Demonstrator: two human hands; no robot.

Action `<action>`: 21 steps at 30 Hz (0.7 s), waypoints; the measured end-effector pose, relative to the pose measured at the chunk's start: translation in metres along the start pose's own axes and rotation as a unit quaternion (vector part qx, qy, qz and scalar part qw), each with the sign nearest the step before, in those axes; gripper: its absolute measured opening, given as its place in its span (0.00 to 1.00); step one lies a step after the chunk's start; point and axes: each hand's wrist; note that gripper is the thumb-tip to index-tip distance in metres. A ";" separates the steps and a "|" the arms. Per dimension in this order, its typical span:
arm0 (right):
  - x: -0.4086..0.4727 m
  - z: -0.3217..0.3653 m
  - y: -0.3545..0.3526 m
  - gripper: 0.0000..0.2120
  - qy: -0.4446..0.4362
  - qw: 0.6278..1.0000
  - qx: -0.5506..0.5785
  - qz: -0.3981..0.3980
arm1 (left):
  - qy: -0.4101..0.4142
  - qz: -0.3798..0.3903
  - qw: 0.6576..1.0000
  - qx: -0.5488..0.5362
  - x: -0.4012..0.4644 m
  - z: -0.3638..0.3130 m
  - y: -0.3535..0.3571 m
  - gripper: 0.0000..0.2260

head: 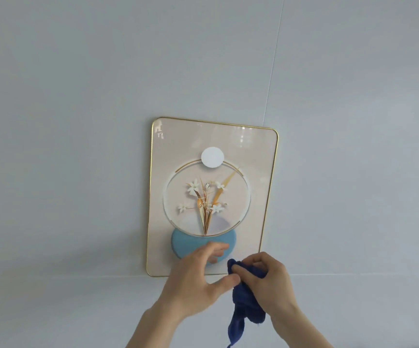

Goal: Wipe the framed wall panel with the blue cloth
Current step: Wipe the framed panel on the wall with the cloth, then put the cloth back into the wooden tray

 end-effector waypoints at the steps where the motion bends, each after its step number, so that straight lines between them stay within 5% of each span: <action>1: -0.004 -0.005 -0.002 0.11 0.014 1.000 0.007 -0.001 | -0.012 0.027 1.000 -0.007 -0.004 0.001 0.010 0.29; 6: -0.019 -0.034 -0.018 0.21 0.088 0.994 0.041 0.044 | -0.055 0.069 0.996 0.002 -0.018 0.002 0.053 0.21; 12: -0.038 -0.080 -0.073 0.24 0.080 0.977 0.100 0.173 | -0.093 0.064 0.993 0.039 -0.021 -0.002 0.099 0.08; 21: -0.037 -0.178 -0.164 0.12 0.037 0.982 -0.097 0.159 | -0.113 0.142 0.979 0.089 -0.024 -0.017 0.202 0.04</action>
Point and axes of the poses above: each hand's wrist, its own x-axis towards the middle knuckle, its own y-axis out of the palm, z = x × y, and after that the axes turned 9 degrees about -y, right-handed
